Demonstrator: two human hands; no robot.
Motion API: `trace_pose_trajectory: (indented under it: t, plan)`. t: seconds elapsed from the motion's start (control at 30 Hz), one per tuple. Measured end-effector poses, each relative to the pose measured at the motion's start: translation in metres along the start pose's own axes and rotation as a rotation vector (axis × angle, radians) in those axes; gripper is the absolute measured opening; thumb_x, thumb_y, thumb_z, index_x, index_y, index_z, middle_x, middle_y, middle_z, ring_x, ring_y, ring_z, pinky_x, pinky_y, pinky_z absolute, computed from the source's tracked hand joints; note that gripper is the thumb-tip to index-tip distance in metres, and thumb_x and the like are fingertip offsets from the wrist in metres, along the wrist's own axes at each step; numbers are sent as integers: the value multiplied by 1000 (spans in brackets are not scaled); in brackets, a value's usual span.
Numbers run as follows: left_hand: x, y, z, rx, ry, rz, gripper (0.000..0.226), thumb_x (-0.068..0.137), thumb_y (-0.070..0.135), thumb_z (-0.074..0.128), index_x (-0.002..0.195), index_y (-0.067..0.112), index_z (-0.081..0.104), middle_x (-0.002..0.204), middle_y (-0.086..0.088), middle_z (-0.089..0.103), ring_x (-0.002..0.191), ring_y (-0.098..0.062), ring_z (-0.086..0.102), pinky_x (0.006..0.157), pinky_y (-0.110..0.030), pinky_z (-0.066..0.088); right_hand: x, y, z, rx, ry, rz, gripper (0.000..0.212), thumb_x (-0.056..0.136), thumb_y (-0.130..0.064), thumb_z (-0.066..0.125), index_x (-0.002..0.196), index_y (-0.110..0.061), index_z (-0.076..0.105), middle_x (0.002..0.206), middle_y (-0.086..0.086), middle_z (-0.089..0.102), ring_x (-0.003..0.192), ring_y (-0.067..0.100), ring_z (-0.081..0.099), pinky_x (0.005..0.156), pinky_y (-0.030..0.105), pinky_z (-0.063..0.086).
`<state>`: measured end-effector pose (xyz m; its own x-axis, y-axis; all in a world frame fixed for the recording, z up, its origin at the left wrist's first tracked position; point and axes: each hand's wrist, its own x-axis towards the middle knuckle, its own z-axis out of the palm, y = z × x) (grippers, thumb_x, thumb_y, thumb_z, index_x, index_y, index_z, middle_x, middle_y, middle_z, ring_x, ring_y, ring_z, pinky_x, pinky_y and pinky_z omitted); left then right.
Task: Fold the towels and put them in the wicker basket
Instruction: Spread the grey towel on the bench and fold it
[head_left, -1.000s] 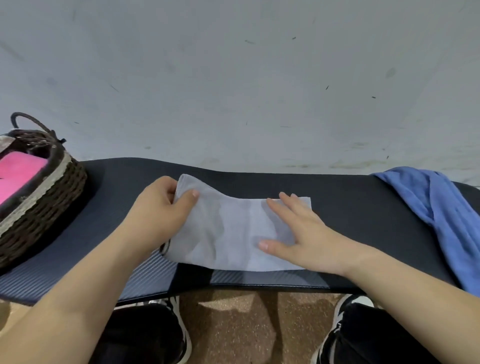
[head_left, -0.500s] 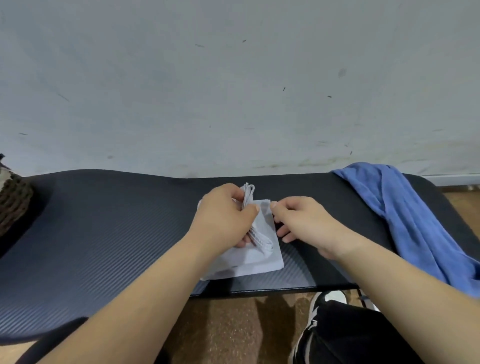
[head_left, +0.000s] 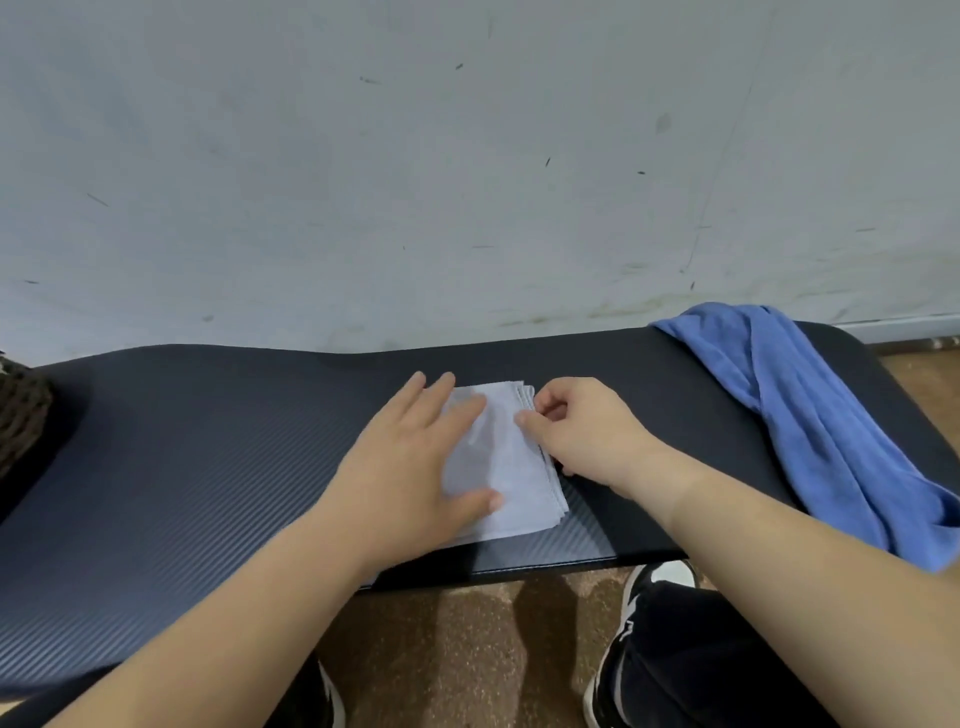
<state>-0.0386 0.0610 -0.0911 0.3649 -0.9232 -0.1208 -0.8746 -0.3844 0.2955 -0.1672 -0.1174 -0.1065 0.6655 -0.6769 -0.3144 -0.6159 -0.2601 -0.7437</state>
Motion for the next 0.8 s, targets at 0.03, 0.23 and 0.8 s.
trace_pose_trajectory:
  t: [0.03,0.23,0.8]
  plan:
    - [-3,-4,8,42,-107,-21,95,88,74,53,163,39,7,172,5,-7,158,-21,-14,129,-38,-1,1,0,0,-10,23,-2,23,89,-35,73,88,-13,65,71,-3,68,63,12,63,70,47,63]
    - [-9,-20,22,-6,-213,-14,94,90,81,38,162,41,-8,167,9,-29,151,-15,-35,129,-44,-8,-5,-15,-1,-285,113,-325,49,85,-40,77,129,-28,57,124,-11,51,116,13,55,94,37,52]
    - [-10,-13,-29,-799,91,-537,26,83,24,74,105,26,60,91,0,70,81,-15,69,62,-30,53,-24,1,19,-518,-425,-328,112,83,-80,58,161,-42,-12,166,-15,-32,151,7,-34,127,44,-15]
